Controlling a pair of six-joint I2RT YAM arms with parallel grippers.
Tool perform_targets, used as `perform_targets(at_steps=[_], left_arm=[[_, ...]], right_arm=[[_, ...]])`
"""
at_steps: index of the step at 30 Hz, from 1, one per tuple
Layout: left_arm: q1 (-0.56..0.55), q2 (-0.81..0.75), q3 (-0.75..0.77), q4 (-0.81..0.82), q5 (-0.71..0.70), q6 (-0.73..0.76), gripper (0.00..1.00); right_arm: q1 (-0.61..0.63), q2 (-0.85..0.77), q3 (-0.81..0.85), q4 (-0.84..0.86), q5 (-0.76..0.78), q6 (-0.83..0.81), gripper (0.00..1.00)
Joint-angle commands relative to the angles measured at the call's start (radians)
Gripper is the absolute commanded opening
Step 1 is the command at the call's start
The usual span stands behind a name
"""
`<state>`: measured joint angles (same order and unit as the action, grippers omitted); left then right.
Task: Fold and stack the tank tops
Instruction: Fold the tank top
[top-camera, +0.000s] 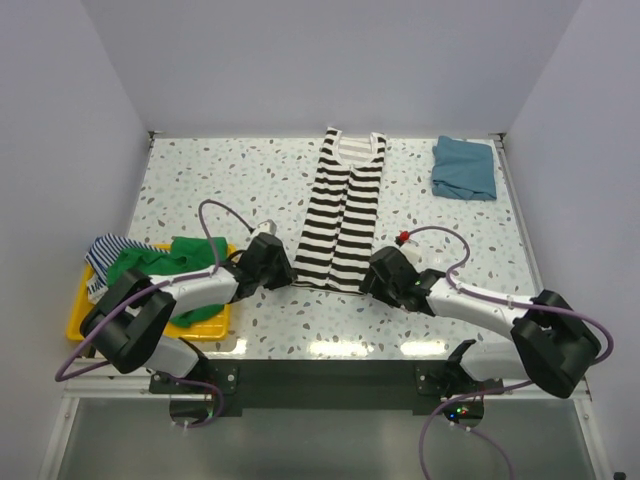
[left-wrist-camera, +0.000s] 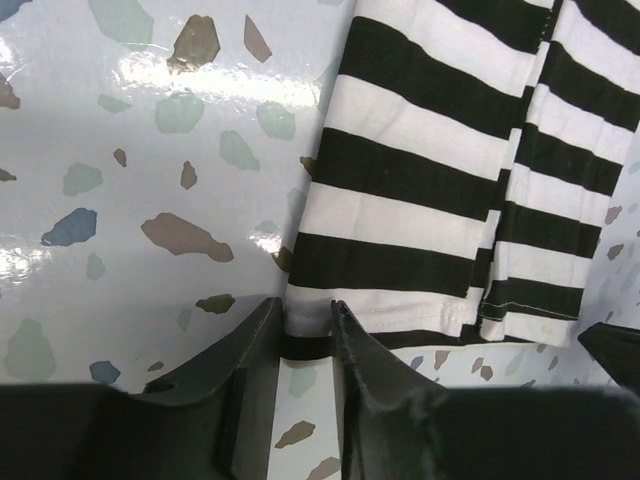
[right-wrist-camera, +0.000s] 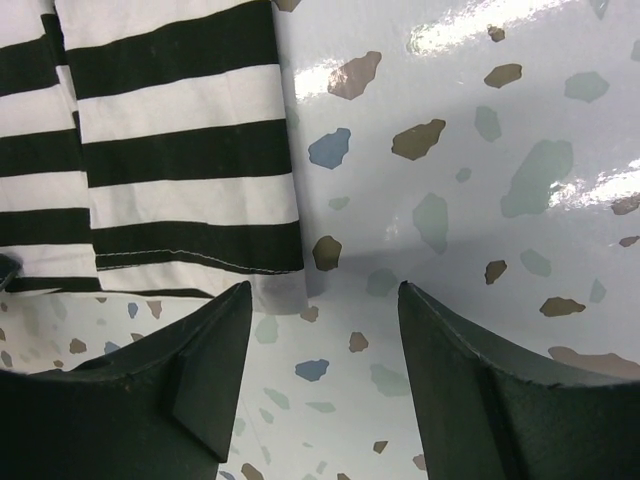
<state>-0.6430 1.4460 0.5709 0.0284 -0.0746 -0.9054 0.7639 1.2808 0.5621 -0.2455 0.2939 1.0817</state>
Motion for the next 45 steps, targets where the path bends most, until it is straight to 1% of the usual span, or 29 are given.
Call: perform_targets(at_steps=[1, 3, 4, 5, 15, 16, 18, 21, 22, 24, 25, 26, 28, 32, 35, 37, 40, 42, 45], left_arm=[[-0.01, 0.031, -0.042, -0.122, -0.028, 0.0, 0.29], [-0.01, 0.03, -0.042, -0.122, -0.03, 0.0, 0.24], [-0.014, 0.03, -0.043, -0.122, -0.031, 0.0, 0.23], [-0.017, 0.03, -0.045, -0.122, -0.031, 0.0, 0.2], [-0.055, 0.059, -0.028, -0.116, -0.025, 0.017, 0.15], [-0.058, 0.059, -0.029, -0.116, -0.027, 0.016, 0.14], [-0.06, 0.056, -0.031, -0.117, -0.03, 0.016, 0.12], [-0.064, 0.047, -0.029, -0.128, -0.034, 0.022, 0.07], [-0.069, 0.042, -0.026, -0.133, -0.033, 0.025, 0.06], [-0.087, 0.034, -0.025, -0.148, -0.034, 0.026, 0.02], [-0.098, 0.025, -0.022, -0.153, -0.037, 0.026, 0.01], [-0.125, 0.021, -0.02, -0.169, -0.043, 0.026, 0.0], [-0.153, 0.005, -0.019, -0.189, -0.051, 0.019, 0.0], [-0.201, -0.048, -0.057, -0.238, -0.034, -0.001, 0.0], [-0.227, -0.12, -0.083, -0.287, -0.034, -0.013, 0.0], [-0.26, -0.168, -0.085, -0.32, -0.039, -0.023, 0.0], [-0.311, -0.217, -0.066, -0.386, -0.048, -0.047, 0.0], [-0.323, -0.245, -0.052, -0.423, -0.048, -0.056, 0.0], [-0.323, -0.272, -0.008, -0.455, -0.062, -0.064, 0.0]], right_arm=[[0.002, 0.011, 0.015, 0.043, 0.03, 0.03, 0.62], [0.002, 0.028, 0.021, 0.049, 0.027, 0.032, 0.58], [0.002, 0.035, 0.027, 0.052, 0.024, 0.03, 0.56], [0.002, 0.049, 0.03, 0.057, 0.021, 0.027, 0.51], [0.008, 0.101, 0.032, 0.084, -0.016, 0.02, 0.51], [0.011, 0.106, 0.032, 0.083, -0.018, 0.018, 0.49], [0.012, 0.112, 0.027, 0.08, -0.021, 0.014, 0.44], [0.012, 0.115, 0.022, 0.066, -0.021, 0.001, 0.29], [0.012, 0.111, 0.022, 0.054, -0.021, -0.003, 0.19], [0.012, 0.101, 0.021, 0.035, -0.019, -0.02, 0.12], [0.012, 0.083, 0.016, 0.014, -0.018, -0.028, 0.06], [0.014, 0.074, 0.016, 0.002, -0.016, -0.043, 0.05], [0.018, 0.048, 0.004, -0.037, -0.016, -0.058, 0.03], [0.049, -0.062, -0.025, -0.11, -0.021, -0.065, 0.02], [0.107, -0.136, -0.042, -0.191, -0.004, -0.051, 0.02], [0.172, -0.165, -0.042, -0.266, 0.011, -0.023, 0.02], [0.253, -0.218, -0.019, -0.365, 0.037, 0.018, 0.01], [0.278, -0.251, 0.01, -0.409, 0.059, 0.027, 0.01], [0.276, -0.268, 0.068, -0.472, 0.092, 0.014, 0.03]])
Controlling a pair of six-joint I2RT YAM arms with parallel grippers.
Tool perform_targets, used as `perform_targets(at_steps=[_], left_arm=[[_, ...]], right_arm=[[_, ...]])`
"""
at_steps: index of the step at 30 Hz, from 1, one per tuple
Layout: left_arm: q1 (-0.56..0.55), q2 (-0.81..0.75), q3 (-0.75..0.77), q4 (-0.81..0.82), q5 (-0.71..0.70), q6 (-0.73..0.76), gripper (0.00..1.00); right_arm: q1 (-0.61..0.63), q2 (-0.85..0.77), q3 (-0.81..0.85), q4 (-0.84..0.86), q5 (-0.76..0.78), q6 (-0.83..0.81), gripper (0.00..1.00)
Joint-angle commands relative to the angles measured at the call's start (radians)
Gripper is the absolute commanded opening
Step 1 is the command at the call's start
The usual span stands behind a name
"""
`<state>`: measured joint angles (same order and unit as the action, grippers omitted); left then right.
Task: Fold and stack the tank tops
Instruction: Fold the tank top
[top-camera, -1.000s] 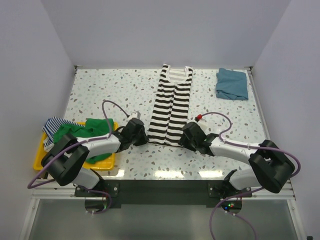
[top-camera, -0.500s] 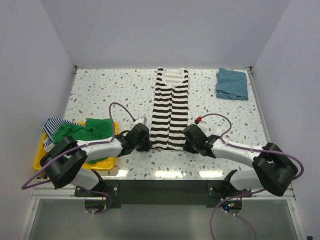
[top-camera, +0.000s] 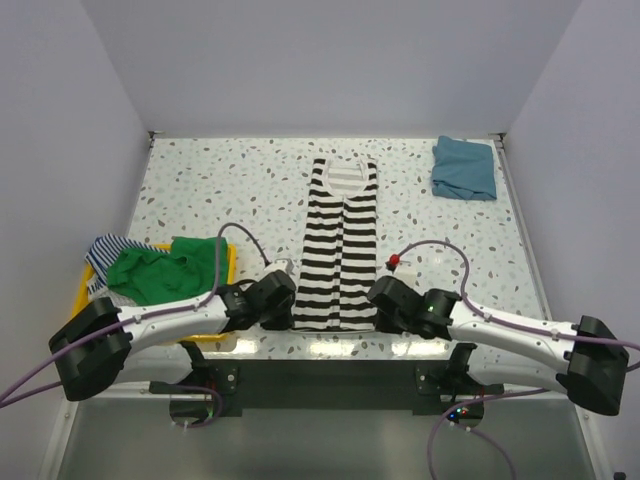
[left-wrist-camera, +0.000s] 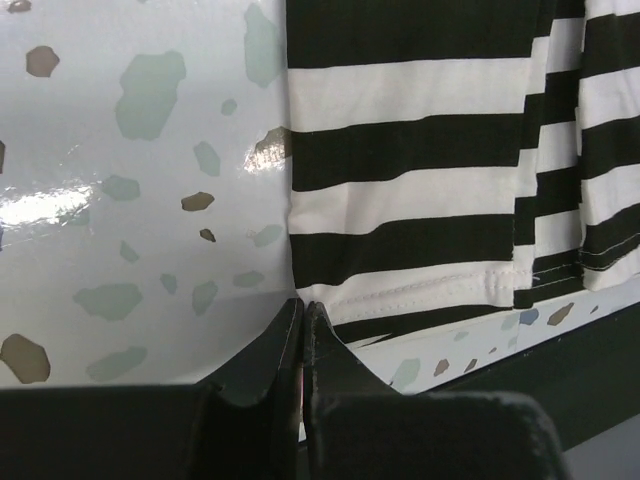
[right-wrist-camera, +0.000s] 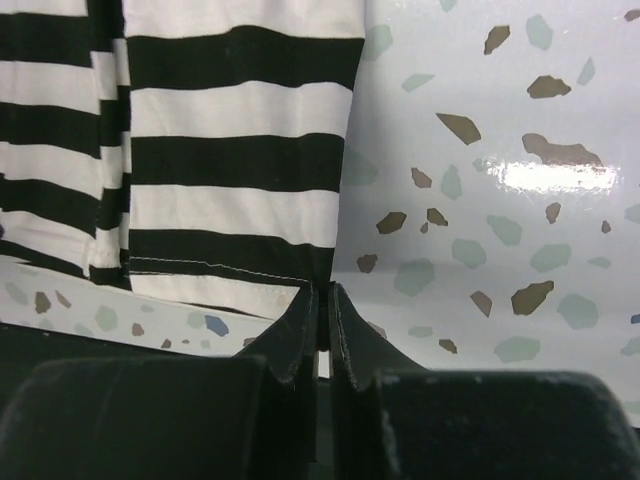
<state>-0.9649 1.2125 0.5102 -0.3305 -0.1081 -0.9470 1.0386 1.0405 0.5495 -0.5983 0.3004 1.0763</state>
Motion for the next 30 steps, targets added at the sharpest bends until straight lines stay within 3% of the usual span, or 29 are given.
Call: perform_targets(at_steps=[1, 8, 16, 30], left_arm=[[-0.001, -0.039, 0.069, -0.108, -0.047, -0.019, 0.0], [0.074, 0.039, 0.227, -0.093, -0.073, 0.057, 0.0], [0.227, 0.133, 0.373, -0.012, -0.045, 0.137, 0.0], [0.324, 0.438, 0.674, 0.082, -0.039, 0.191, 0.0]], right_arm=[[0.003, -0.023, 0.098, -0.124, 0.094, 0.002, 0.04], [-0.014, 0.1, 0.251, -0.132, 0.169, -0.067, 0.07], [-0.175, 0.2, 0.34, -0.008, 0.137, -0.209, 0.05], [-0.396, 0.457, 0.566, 0.15, 0.103, -0.394, 0.03]])
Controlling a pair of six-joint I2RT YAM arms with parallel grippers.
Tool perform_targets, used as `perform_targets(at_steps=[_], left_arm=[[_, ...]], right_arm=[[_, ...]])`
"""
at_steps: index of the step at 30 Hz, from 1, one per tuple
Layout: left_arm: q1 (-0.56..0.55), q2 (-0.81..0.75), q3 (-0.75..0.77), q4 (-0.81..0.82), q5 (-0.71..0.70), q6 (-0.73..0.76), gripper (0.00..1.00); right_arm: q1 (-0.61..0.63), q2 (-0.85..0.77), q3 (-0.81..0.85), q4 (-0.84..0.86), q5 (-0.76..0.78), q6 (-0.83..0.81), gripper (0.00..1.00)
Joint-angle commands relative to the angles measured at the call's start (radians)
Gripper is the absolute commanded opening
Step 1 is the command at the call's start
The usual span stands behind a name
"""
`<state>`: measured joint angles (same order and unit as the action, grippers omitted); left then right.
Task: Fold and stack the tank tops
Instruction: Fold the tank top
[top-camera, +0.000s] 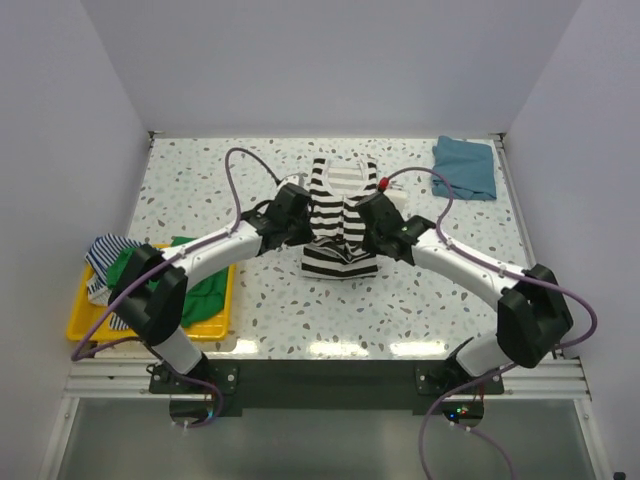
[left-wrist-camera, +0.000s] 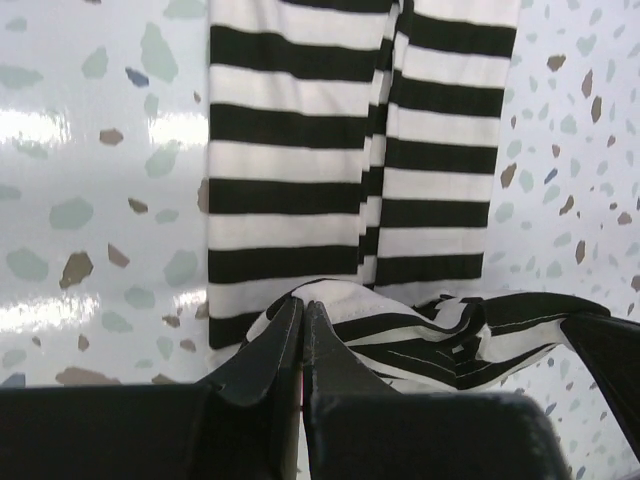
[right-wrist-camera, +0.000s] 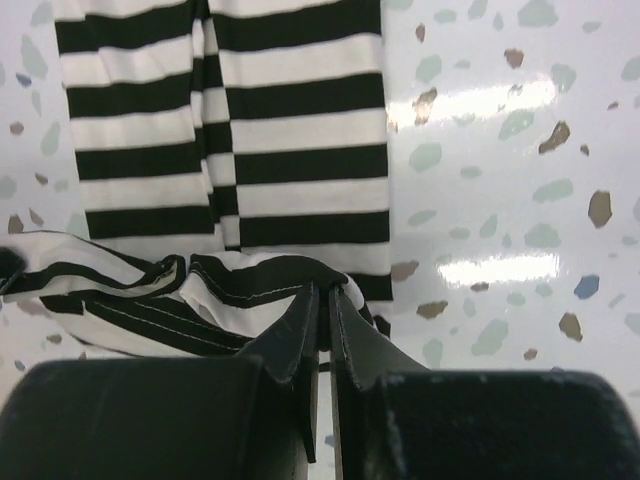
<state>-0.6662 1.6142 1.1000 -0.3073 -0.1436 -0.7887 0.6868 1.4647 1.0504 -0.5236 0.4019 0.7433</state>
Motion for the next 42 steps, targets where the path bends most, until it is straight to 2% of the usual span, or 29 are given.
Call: perform_targets(at_steps=[1, 14, 21, 31, 34, 35, 37, 38, 41, 42], left_arm=[[0.03, 0.053, 0.101, 0.059, -0.005, 0.034, 0.0], [0.142, 0.321, 0.352, 0.1, 0.032, 0.071, 0.0], [0.183, 0.407, 0.431, 0.149, 0.082, 0.078, 0.0], [0.209, 0.475, 0.483, 0.191, 0.121, 0.086, 0.0], [0.215, 0.49, 0.501, 0.18, 0.119, 0.089, 0.02], [0.217, 0.493, 0.501, 0.18, 0.121, 0.092, 0.13], [0.223, 0.492, 0.502, 0.186, 0.121, 0.094, 0.3], [0.226, 0.478, 0.494, 0.191, 0.119, 0.097, 0.35], [0.231, 0.432, 0.471, 0.206, 0.104, 0.103, 0.46], [0.232, 0.418, 0.465, 0.205, 0.082, 0.101, 0.48]], right_arm=[[-0.055, 0.061, 0.077, 0.082, -0.006, -0.067, 0.03], [-0.22, 0.301, 0.309, 0.134, -0.106, -0.122, 0.01], [-0.263, 0.41, 0.382, 0.166, -0.156, -0.122, 0.0], [-0.3, 0.485, 0.441, 0.192, -0.186, -0.114, 0.01], [-0.305, 0.509, 0.456, 0.186, -0.184, -0.116, 0.14], [-0.309, 0.517, 0.467, 0.185, -0.189, -0.116, 0.26], [-0.314, 0.519, 0.473, 0.186, -0.193, -0.116, 0.36], [-0.317, 0.519, 0.479, 0.186, -0.193, -0.117, 0.45], [-0.319, 0.505, 0.5, 0.182, -0.187, -0.128, 0.59], [-0.319, 0.496, 0.505, 0.174, -0.187, -0.137, 0.6]])
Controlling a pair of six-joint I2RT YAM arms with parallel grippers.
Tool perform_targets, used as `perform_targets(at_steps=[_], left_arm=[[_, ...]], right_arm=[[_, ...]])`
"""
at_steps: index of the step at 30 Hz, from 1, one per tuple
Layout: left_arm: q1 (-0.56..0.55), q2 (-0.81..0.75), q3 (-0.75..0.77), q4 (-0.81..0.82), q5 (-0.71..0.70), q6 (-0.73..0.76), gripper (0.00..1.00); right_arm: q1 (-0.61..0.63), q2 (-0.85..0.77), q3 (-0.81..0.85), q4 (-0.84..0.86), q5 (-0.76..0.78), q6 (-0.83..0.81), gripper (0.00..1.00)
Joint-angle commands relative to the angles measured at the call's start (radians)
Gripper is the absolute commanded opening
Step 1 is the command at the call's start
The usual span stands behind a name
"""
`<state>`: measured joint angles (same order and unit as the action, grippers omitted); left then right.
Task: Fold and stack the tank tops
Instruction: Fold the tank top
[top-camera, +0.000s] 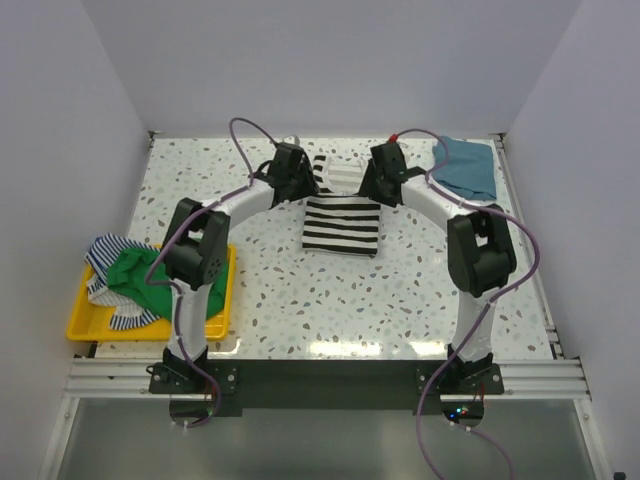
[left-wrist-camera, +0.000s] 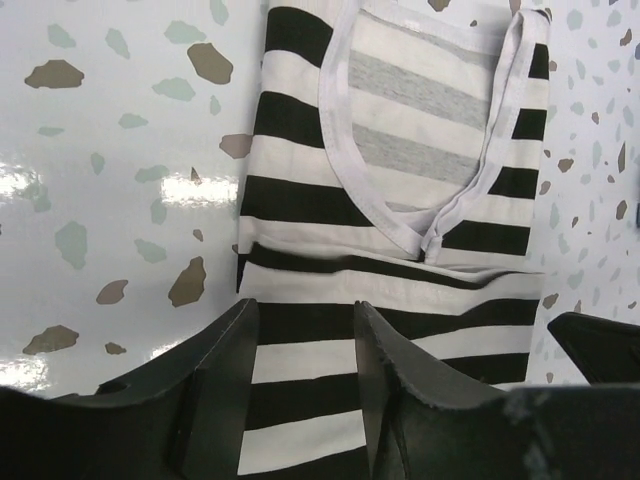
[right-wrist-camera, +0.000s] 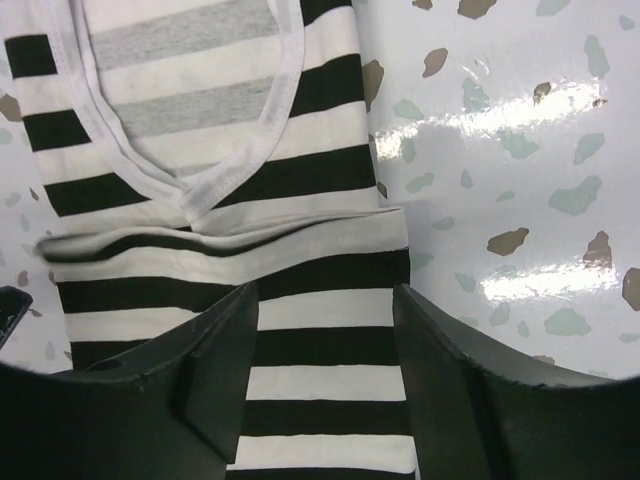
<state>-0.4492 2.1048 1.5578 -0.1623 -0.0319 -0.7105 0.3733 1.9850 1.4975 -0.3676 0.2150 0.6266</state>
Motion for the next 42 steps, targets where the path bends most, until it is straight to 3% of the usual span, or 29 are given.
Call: perform_targets(at_steps=[1, 6, 11, 14, 18, 25, 33, 38, 42], left_arm=[[0.015, -0.087, -0.002, 0.061, -0.039, 0.026, 0.49], [0.012, -0.192, -0.085, 0.035, -0.077, -0.006, 0.49], [-0.029, -0.271, -0.225, 0.05, -0.051, -0.047, 0.29], [-0.078, -0.29, -0.278, 0.05, -0.048, -0.058, 0.21], [-0.109, -0.305, -0.366, 0.082, -0.028, -0.064, 0.15], [-0.151, -0.299, -0.554, 0.092, -0.08, -0.11, 0.1], [-0.157, -0.284, -0.619, 0.101, -0.072, -0.124, 0.06], [-0.187, -0.342, -0.689, 0.092, -0.072, -0.129, 0.06], [-0.204, -0.423, -0.835, 0.102, -0.053, -0.144, 0.06]], right_arm=[[-0.005, -0.031, 0.063, 0.013, 0.001, -0.024, 0.61], [0.004, -0.087, 0.023, 0.002, 0.0, -0.034, 0.62], [0.094, -0.149, -0.081, -0.022, 0.029, -0.027, 0.54], [0.141, -0.176, -0.173, -0.001, 0.035, 0.008, 0.47], [0.18, -0.206, -0.278, 0.027, 0.05, 0.027, 0.45], [0.187, -0.196, -0.422, 0.065, 0.035, 0.051, 0.44], [0.193, -0.199, -0.491, 0.105, 0.018, 0.056, 0.45], [0.213, -0.262, -0.572, 0.12, 0.003, 0.082, 0.45], [0.269, -0.339, -0.698, 0.137, -0.014, 0.122, 0.45]])
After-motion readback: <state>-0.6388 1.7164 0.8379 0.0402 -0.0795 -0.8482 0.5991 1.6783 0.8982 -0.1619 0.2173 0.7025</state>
